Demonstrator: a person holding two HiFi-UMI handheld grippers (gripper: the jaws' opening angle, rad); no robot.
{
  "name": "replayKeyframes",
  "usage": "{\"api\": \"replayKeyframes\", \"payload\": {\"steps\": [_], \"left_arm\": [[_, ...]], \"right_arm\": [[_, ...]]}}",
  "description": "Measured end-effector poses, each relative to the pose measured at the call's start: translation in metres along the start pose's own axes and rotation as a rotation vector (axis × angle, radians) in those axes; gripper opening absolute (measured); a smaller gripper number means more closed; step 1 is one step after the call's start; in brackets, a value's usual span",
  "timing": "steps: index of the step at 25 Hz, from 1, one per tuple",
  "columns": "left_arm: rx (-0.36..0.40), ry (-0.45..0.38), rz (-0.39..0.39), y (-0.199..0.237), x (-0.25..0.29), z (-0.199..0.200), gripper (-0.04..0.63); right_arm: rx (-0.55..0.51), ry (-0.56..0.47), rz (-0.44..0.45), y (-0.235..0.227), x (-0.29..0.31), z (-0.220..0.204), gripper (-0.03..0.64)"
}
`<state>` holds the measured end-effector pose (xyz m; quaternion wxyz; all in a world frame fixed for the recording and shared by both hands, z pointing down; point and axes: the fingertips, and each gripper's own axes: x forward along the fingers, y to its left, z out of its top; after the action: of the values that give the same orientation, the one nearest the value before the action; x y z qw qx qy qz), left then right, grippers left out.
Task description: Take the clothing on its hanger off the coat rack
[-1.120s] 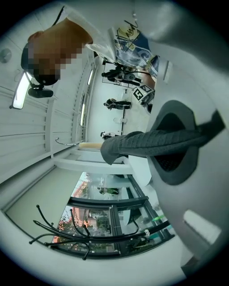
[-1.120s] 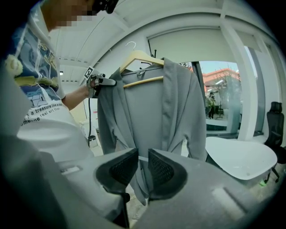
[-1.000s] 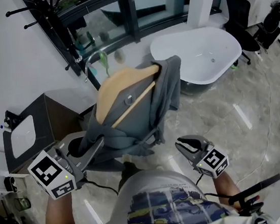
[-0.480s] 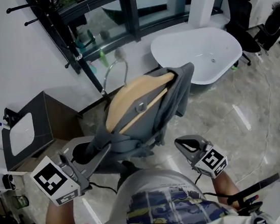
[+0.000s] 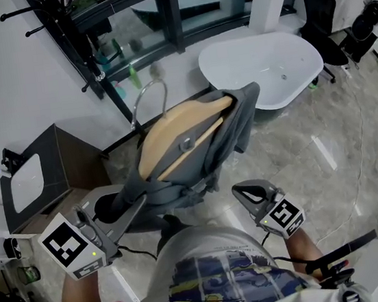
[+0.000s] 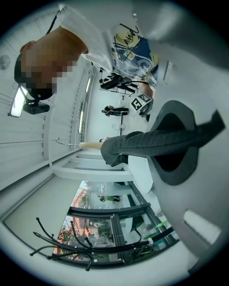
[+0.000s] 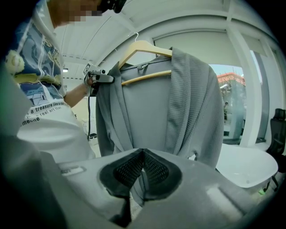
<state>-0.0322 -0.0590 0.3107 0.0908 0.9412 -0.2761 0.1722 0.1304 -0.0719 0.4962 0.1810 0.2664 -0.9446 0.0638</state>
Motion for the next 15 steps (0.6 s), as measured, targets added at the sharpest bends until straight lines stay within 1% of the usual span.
{"api": "replayKeyframes", "payload": {"steps": [15], "left_arm": [[-0.01,0.005,0.017,0.0,-0.005,-0.005,0.0]], "right_arm": [[-0.023,-0.023,0.002,0.001,-0.002,0.012,0.002]]}}
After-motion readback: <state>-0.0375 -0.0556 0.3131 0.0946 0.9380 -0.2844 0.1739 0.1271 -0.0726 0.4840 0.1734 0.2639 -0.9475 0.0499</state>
